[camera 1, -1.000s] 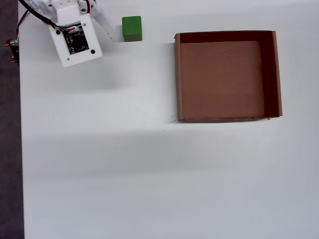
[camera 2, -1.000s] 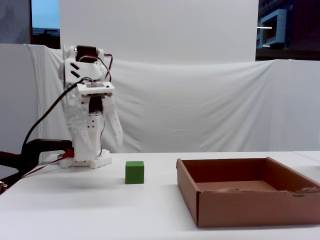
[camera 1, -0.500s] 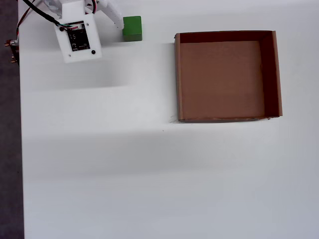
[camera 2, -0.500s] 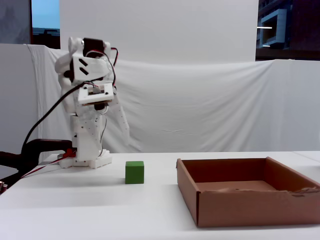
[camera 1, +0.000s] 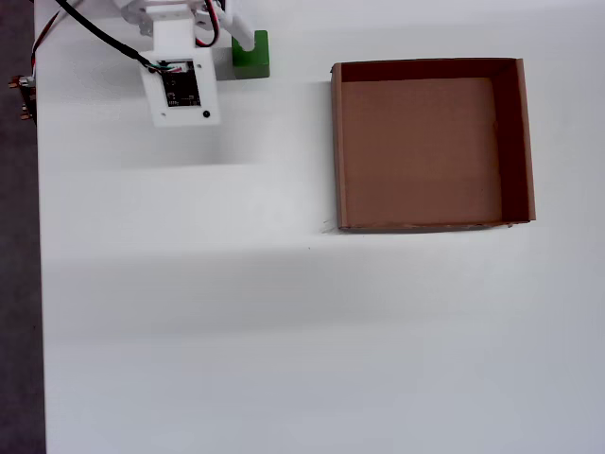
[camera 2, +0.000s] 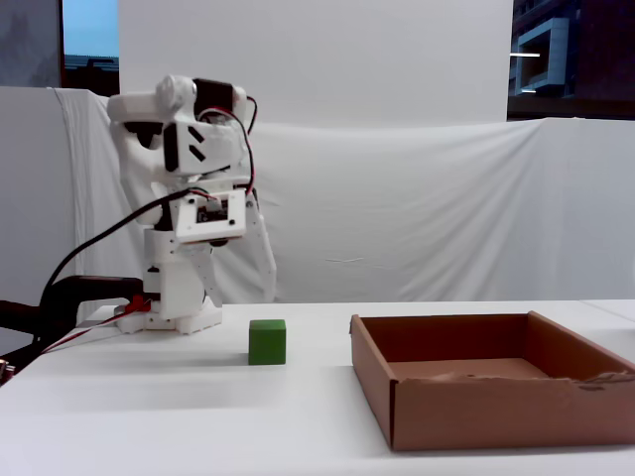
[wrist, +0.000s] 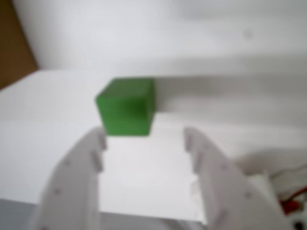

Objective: Grasp a green cube and put it in a box.

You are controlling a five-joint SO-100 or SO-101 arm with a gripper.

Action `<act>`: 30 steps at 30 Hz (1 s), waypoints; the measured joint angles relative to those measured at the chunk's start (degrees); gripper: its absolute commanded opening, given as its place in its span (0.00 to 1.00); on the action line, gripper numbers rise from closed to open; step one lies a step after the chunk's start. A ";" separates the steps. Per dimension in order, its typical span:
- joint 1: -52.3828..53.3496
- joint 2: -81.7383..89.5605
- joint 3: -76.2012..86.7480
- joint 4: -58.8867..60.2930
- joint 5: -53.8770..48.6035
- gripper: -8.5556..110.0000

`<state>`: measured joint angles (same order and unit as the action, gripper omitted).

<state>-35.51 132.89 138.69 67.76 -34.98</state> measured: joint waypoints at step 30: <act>-6.06 -10.81 -0.09 -3.78 2.55 0.29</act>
<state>-41.57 122.08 138.60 63.98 -32.43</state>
